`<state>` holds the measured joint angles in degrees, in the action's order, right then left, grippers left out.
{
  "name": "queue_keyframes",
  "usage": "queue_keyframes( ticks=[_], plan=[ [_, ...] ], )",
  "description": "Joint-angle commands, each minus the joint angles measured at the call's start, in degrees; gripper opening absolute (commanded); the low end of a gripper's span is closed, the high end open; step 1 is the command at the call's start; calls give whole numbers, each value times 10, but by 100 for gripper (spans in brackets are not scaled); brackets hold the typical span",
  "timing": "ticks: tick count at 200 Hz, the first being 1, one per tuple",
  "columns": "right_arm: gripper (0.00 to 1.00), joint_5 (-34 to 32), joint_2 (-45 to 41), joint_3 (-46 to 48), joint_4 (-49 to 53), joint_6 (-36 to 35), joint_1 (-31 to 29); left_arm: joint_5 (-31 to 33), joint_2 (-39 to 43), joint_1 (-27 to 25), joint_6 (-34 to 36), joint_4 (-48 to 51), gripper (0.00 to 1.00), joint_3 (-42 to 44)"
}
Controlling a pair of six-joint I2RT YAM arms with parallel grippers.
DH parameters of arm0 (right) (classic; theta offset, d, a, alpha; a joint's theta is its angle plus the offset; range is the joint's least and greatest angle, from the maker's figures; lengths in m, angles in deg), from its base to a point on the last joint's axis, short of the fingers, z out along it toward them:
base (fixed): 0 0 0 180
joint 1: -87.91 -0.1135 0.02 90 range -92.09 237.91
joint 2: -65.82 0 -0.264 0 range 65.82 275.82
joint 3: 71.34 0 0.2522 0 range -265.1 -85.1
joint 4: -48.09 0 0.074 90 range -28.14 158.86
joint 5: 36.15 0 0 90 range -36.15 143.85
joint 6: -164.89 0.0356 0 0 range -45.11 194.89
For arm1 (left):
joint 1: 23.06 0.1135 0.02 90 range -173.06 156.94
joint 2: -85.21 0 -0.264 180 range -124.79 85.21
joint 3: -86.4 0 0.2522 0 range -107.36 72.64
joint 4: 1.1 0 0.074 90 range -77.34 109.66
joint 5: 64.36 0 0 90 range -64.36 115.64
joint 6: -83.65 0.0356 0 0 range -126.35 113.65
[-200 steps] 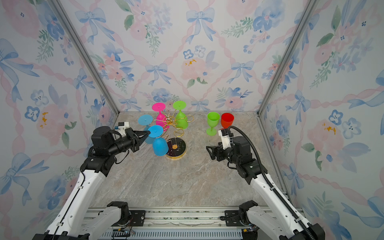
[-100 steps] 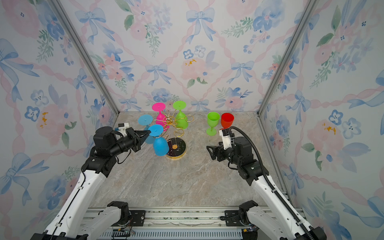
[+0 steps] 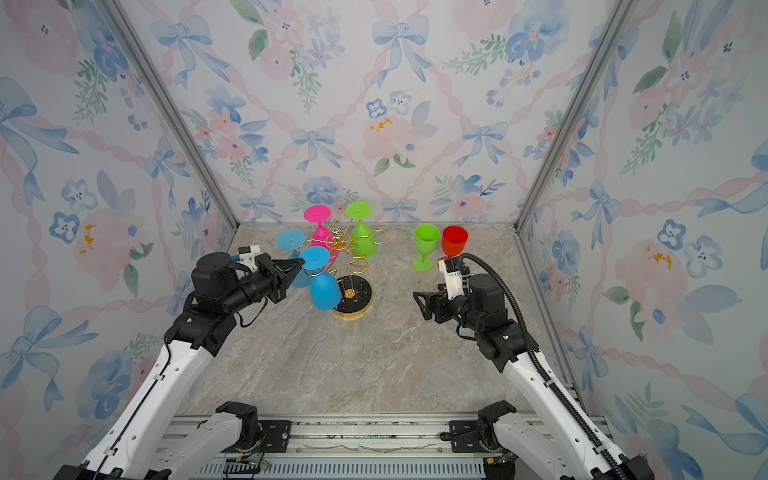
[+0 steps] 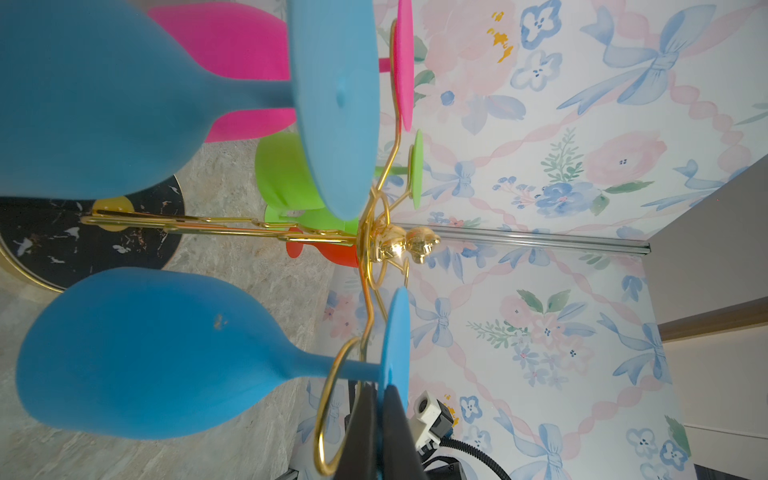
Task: Take the wine glass off the wine glass rack
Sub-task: 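Lift the blue glass off its rack hook with the left gripper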
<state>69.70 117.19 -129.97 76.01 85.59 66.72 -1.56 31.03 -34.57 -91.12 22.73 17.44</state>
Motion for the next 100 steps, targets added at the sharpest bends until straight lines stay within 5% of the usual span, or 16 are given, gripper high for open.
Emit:
queue_keyframes(
  ticks=[1,100],
  plan=[
    [84,-6,-7,6,3,8,-4,18,-4,-8,-3,0,0,-25],
    [85,-3,-5,7,0,10,-5,66,-32,-22,7,65,0,-61]
  ],
)
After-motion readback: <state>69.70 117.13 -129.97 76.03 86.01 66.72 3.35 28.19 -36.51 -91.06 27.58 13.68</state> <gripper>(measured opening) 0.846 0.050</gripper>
